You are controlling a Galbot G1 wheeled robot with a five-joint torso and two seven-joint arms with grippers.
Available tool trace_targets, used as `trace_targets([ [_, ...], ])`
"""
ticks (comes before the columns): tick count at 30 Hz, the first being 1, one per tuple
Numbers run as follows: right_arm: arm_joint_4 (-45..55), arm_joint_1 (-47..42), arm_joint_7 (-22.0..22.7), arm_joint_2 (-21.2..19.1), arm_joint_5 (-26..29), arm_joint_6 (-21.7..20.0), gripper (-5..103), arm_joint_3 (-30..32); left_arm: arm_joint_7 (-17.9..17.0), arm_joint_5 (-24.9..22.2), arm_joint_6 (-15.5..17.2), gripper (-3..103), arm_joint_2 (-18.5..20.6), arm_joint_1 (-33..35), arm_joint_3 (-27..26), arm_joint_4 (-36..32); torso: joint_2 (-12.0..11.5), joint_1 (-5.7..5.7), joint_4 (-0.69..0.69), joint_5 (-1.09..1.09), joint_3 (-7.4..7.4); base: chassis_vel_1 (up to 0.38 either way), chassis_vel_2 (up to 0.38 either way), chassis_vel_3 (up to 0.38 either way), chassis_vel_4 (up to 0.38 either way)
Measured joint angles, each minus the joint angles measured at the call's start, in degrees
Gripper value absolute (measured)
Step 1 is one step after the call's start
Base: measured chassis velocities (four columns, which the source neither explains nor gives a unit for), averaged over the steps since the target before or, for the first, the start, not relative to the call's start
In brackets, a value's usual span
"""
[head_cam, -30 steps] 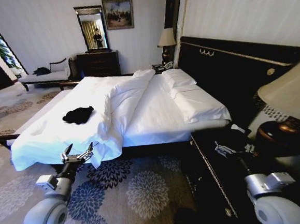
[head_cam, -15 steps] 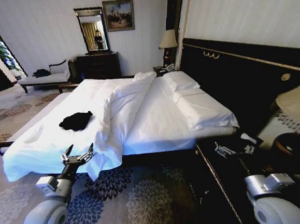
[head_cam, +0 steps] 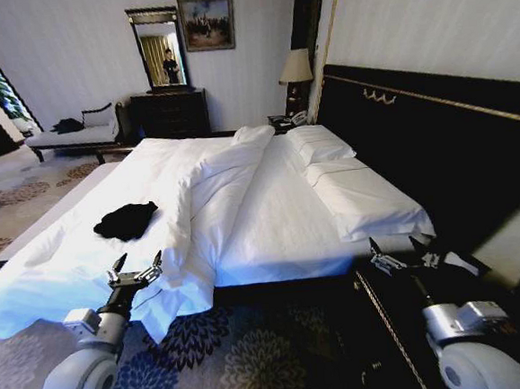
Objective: Fold the clothes on the bed.
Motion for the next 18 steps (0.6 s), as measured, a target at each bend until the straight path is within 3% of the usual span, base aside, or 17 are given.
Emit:
trace_targets([
  [18,0.59,-0.23,0.45,0.09,-0.92,-0.86,100,0.29,0.32,0.29,-0.07,100,-0.24,0.74,-0.19,-0.34,0.0,0.01,0.0,0.01,0.0,-0.206,0.217,0.211,-0.207],
])
